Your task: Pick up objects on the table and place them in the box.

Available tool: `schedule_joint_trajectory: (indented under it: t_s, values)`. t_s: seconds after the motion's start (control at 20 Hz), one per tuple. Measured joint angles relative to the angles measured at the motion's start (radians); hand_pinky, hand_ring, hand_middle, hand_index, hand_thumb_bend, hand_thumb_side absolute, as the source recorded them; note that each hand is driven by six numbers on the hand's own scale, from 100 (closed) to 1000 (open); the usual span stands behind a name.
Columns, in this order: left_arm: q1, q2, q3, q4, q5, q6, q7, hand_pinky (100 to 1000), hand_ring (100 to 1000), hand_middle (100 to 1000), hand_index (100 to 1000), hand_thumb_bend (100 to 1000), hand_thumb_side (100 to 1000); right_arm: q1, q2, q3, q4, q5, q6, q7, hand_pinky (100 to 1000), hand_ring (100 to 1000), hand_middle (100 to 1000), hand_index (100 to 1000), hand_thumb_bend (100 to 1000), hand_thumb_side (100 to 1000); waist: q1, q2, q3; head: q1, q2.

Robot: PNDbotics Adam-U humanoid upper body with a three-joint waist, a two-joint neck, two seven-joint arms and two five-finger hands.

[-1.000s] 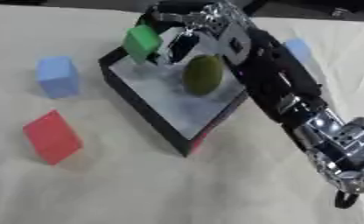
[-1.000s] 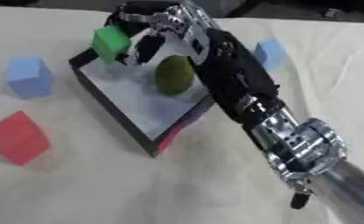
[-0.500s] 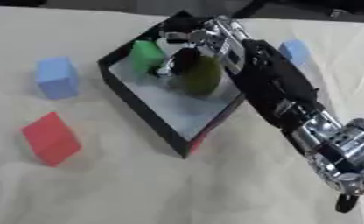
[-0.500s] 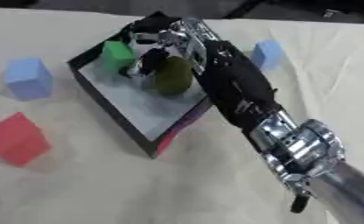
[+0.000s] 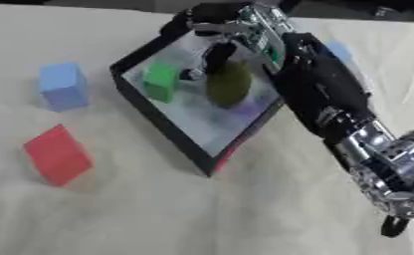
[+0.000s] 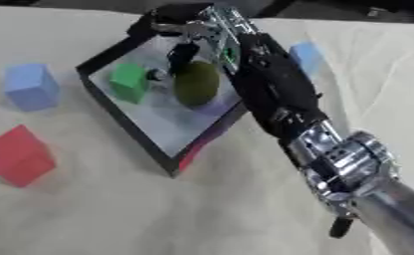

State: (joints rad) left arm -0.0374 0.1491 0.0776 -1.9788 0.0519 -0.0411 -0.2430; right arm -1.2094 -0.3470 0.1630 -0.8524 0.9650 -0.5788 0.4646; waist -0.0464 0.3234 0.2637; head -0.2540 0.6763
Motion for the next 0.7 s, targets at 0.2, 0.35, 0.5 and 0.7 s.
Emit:
schedule_joint_trajectory:
  t_s: [0.2, 0.35, 0.5, 0.7]
  values:
    - [0.008, 0.000, 0.004, 0.000, 0.000, 0.001, 0.002, 920, 775, 776, 797, 100, 846, -0.015, -0.036, -0.012, -0.033, -0.052, 0.006, -0.018, 930, 866, 799, 925, 100, 249, 0.000, -0.005, -0.016, 0.011, 0.007]
    - [0.013, 0.000, 0.006, 0.000, -0.001, 0.002, 0.004, 920, 776, 776, 797, 100, 844, -0.018, -0.075, -0.021, -0.052, -0.101, 0.003, -0.019, 933, 875, 816, 930, 100, 222, 0.000, -0.012, -0.030, 0.022, 0.010]
    - [0.020, 0.000, 0.010, 0.000, -0.002, 0.001, 0.007, 920, 776, 776, 797, 100, 843, -0.018, -0.113, -0.034, -0.059, -0.151, -0.001, 0.004, 934, 877, 820, 935, 100, 205, 0.000, -0.017, -0.041, 0.030, 0.014]
    - [0.028, 0.001, 0.012, 0.000, -0.006, 0.000, 0.013, 919, 776, 776, 797, 100, 840, -0.017, -0.169, -0.049, -0.061, -0.217, 0.009, 0.047, 934, 882, 823, 935, 100, 209, 0.000, -0.019, -0.056, 0.038, 0.017]
